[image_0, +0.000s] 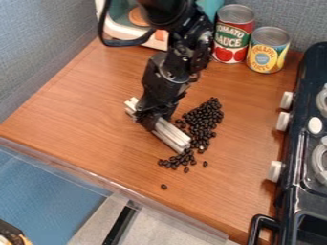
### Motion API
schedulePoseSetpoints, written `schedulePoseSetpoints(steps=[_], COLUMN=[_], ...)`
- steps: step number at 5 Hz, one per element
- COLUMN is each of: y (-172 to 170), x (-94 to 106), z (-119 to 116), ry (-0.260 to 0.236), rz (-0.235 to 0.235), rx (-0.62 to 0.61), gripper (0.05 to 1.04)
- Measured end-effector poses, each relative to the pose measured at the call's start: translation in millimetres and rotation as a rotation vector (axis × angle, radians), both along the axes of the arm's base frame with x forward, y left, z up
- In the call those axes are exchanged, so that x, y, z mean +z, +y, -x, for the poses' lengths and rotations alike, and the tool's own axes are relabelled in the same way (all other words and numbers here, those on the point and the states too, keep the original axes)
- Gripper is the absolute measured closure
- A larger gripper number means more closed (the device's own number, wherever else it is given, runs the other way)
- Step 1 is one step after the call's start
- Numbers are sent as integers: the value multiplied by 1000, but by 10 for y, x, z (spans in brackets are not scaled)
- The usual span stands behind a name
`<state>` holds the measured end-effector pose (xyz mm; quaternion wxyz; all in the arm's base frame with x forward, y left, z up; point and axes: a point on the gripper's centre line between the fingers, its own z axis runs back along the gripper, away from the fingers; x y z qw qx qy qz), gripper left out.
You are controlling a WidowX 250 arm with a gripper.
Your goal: Sweep into pile
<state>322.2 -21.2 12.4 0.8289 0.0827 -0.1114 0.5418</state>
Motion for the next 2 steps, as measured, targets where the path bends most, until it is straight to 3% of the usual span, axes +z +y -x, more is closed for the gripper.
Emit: schedulePoseSetpoints(steps=[2], y=[-84], x=[14], z=[-100], ry=[-6], rz=[-3], rx=[10], gripper=[716])
